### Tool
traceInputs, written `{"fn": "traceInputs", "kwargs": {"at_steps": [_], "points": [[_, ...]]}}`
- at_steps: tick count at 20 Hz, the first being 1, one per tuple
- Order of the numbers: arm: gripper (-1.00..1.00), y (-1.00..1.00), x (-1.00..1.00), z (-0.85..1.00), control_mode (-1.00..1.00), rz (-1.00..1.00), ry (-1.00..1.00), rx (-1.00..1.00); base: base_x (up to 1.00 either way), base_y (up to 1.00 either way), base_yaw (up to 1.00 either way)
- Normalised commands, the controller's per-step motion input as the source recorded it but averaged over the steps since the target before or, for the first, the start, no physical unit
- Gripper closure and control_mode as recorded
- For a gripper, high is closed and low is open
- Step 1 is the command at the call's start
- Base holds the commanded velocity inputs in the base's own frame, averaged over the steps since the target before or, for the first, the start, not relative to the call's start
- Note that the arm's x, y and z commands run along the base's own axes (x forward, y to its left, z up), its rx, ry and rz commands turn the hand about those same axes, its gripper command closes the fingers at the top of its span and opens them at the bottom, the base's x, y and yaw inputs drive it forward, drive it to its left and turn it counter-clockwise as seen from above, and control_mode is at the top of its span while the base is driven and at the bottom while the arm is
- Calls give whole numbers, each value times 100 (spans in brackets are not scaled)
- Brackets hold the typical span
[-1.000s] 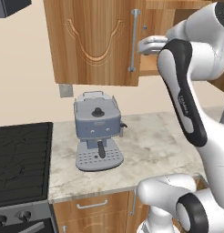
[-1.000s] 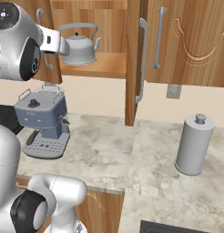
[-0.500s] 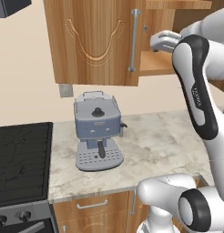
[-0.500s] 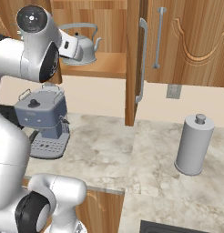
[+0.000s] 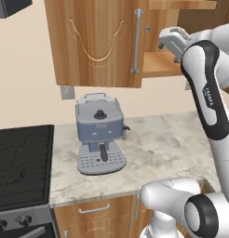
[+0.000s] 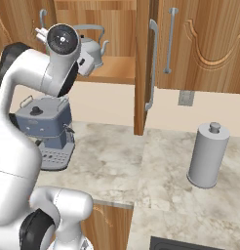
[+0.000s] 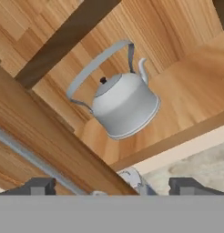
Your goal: Open the cabinet, pick the kettle from the cabinet, and place it in the sink.
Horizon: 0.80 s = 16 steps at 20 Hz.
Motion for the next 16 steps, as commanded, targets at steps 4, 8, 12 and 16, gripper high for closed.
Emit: {"fn": "traceInputs", "kwargs": {"at_steps": [4,8,12,16], "points": [[-100,-8,26,0,-100,-1,2,33,0,0,0],[-100,2,31,-2,-100,0,4,26,0,0,0],[-100,4,35,0,-100,0,11,22,0,0,0],[-100,0,28,0,-100,1,14,24,0,0,0]]}}
